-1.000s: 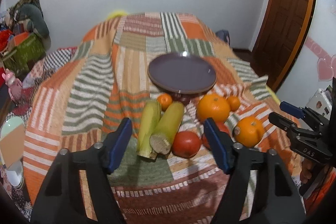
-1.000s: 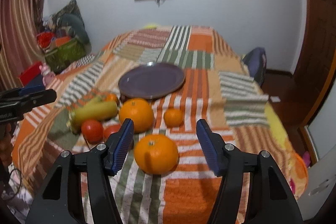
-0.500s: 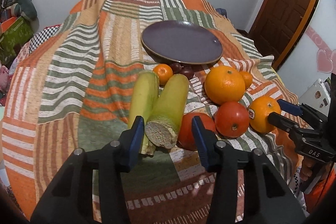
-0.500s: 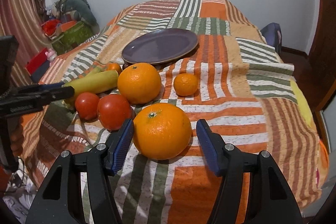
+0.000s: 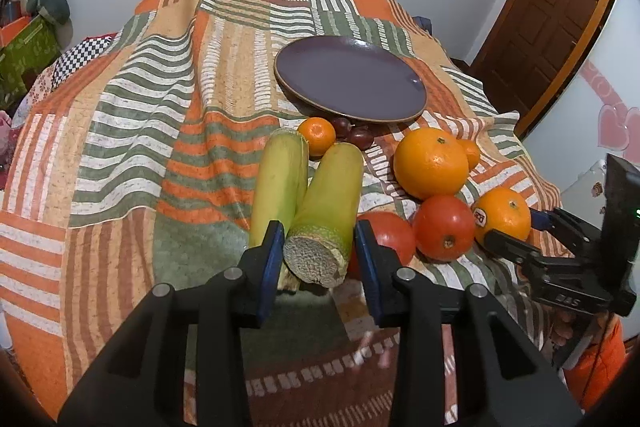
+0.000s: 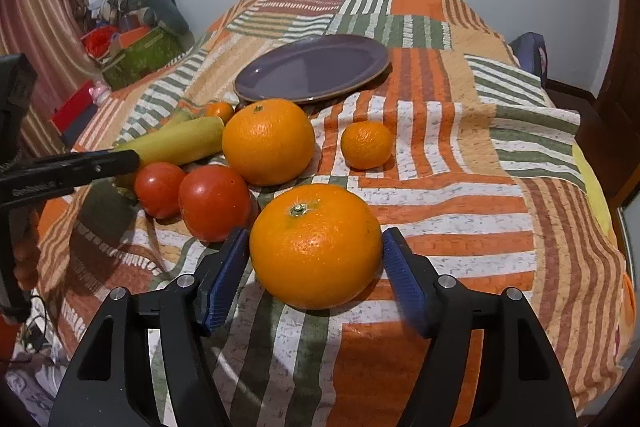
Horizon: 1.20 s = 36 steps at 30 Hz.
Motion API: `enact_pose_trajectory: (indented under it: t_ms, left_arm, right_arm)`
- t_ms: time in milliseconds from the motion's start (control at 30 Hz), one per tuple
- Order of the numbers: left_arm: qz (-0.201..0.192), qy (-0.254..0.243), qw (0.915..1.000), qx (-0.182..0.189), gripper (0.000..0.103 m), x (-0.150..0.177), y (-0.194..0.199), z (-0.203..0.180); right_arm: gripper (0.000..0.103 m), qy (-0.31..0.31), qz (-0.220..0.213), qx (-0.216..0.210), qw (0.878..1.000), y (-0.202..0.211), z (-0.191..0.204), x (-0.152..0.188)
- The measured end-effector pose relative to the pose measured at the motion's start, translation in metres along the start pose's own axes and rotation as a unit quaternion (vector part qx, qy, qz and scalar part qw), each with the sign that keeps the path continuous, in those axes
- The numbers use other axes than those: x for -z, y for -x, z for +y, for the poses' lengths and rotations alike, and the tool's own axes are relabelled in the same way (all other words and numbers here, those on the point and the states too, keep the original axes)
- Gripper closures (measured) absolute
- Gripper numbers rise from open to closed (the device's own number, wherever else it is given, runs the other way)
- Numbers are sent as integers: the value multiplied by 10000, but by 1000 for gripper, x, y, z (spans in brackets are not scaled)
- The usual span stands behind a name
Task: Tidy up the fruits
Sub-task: 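Close the left gripper on a corn cob piece while the right gripper grasps a large orange, then lift the corn cob with the left gripper while the right gripper carries the orange toward the purple plate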
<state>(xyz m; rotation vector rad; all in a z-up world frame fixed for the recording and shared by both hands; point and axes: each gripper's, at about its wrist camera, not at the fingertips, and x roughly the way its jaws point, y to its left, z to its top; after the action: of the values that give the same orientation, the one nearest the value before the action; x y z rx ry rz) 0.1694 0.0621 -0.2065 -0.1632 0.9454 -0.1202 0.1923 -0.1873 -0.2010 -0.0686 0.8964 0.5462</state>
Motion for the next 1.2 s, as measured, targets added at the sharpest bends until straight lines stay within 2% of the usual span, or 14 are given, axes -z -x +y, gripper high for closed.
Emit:
enact_pose_trajectory:
  t_ms: [333, 467, 533, 667, 733, 900, 1033, 1100, 1133, 1200]
  left_arm:
    - [204, -126, 9996, -144, 68, 34, 42, 8]
    - [521, -163, 9983, -192, 69, 53, 44, 11]
    - [591, -131, 9980, -167, 68, 56, 42, 13]
    - [482, -167, 9987, -72, 66, 48, 46, 10]
    - [423, -261, 9987, -73, 59, 42, 43, 6]
    - [607, -314, 9976, -123, 59, 32, 18, 4]
    - [840, 4, 9963, -192, 59, 31, -4, 15]
    - [893, 188, 9958, -122, 60, 33, -12, 20]
    - [871, 220, 9959, -95, 65, 33, -13, 20]
    - [813, 165, 9965, -90, 67, 34, -10, 17]
  right_arm:
    - [40, -272, -30, 51, 9996, 9, -4, 1]
    - [40, -339, -192, 56, 9992, 23, -5, 0]
    - [40, -333, -265, 67, 9991, 30, -6, -1]
    - [40, -363, -301, 49, 9989, 36, -6, -1]
    - [40, -374, -287, 59, 9989, 37, -7, -2]
    - [40, -404, -233, 76, 9989, 37, -7, 0]
    - [39, -396, -217, 87, 9989, 38, -8, 1]
    - [39, -395, -205, 91, 9990, 37, -9, 1]
    - [39, -397, -198, 97, 9990, 37, -9, 1]
    - [39, -397, -191, 111, 9990, 36, -10, 0]
